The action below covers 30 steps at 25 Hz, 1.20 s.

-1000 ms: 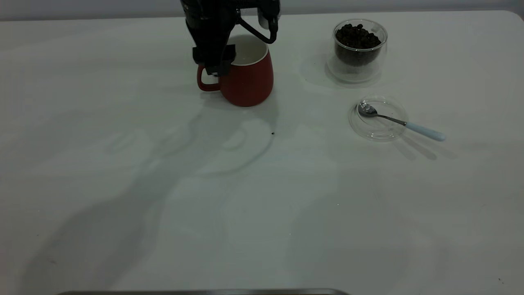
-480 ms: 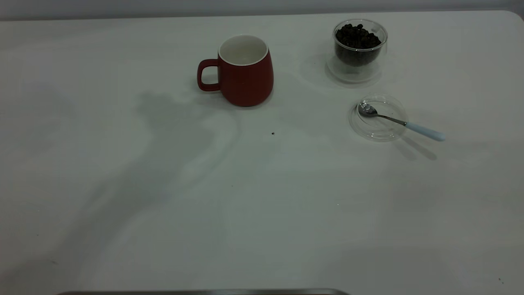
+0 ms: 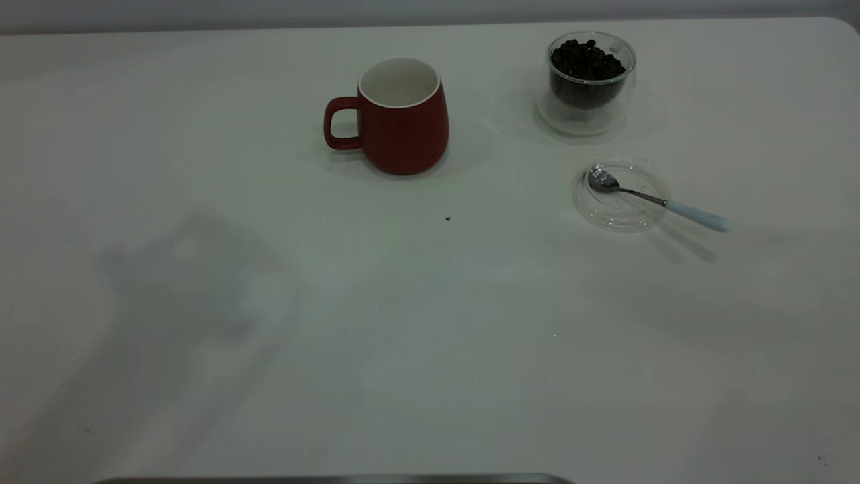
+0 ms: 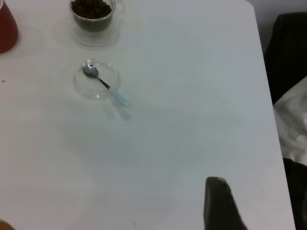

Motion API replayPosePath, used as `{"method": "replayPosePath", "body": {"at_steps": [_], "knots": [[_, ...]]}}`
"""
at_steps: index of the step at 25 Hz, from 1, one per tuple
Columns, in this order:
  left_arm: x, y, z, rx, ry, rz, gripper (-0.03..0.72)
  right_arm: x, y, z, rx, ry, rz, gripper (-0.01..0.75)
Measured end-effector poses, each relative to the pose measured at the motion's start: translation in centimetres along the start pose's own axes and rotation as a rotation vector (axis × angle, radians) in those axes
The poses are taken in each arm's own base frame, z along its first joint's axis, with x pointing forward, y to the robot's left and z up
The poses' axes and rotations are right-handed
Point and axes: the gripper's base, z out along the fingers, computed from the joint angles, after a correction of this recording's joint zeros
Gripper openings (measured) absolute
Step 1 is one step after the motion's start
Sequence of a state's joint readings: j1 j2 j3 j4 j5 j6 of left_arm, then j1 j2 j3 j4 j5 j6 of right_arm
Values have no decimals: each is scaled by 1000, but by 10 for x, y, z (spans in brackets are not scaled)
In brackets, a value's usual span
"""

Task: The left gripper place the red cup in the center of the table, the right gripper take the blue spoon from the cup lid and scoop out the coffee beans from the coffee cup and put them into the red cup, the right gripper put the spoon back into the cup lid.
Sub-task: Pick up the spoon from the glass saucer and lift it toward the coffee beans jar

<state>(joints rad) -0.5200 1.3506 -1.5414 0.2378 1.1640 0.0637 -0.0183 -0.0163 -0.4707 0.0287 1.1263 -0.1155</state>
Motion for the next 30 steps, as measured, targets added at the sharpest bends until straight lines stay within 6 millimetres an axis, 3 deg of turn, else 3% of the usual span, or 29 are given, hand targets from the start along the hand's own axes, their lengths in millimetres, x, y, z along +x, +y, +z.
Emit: {"method": "replayPosePath", "body": {"at_steps": [3, 9, 12, 15, 19, 30], "knots": [[44, 0, -45, 49, -100, -41, 587, 0, 0, 0, 0, 0, 0, 438], [172, 2, -133, 36, -427, -112, 587, 0, 0, 0, 0, 0, 0, 438], [228, -1, -148, 21, -555, -149, 587, 0, 0, 0, 0, 0, 0, 438], [266, -7, -144, 20, -619, -195, 587, 0, 0, 0, 0, 0, 0, 438], [289, -18, -115, 24, -582, -235, 587, 0, 0, 0, 0, 0, 0, 438], [308, -60, -40, -82, -351, -470, 587, 0, 0, 0, 0, 0, 0, 438]]}}
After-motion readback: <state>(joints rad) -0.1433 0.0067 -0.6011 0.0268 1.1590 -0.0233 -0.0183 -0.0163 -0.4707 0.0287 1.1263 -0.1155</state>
